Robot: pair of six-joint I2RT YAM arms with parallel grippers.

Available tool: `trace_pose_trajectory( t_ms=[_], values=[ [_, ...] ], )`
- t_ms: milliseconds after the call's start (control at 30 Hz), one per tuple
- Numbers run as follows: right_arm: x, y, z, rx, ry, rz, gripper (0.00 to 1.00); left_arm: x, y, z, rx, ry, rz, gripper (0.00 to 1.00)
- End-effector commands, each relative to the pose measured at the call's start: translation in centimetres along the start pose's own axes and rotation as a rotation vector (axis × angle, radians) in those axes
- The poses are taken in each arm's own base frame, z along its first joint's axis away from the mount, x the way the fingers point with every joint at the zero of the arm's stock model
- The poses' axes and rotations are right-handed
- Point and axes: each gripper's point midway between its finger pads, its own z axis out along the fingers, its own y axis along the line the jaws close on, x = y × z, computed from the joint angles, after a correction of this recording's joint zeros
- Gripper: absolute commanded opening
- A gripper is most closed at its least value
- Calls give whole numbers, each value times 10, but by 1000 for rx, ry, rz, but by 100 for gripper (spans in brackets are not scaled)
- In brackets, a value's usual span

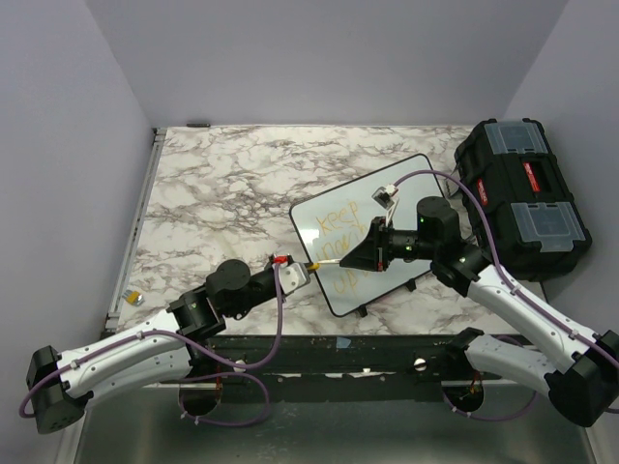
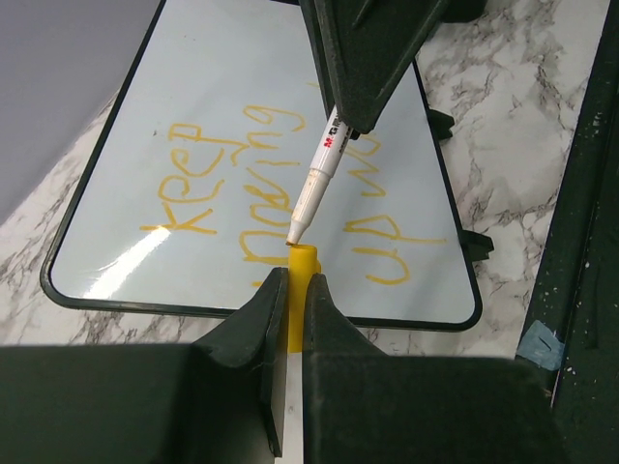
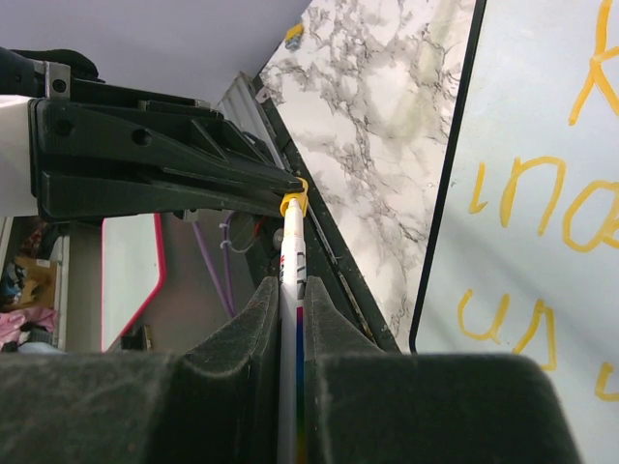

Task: Write a sentence on the whiteboard
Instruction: Insert the whiteboard marker without the cap into the pen cap.

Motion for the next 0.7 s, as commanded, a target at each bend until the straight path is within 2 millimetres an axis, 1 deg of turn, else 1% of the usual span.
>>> trace_pose_trajectory(
  t_ms=[0,333,667],
  values=[
    [-3,1,-1,11,-10,-18,1,-12,11,-2,-53,-33,-14,0],
    [3,0,0,3,14,-9,1,-12,11,0,-52,-36,-21,0],
    [10,-2,4,-15,61,-4,1,-19,2,2,8,-58,-9,0]
  ],
)
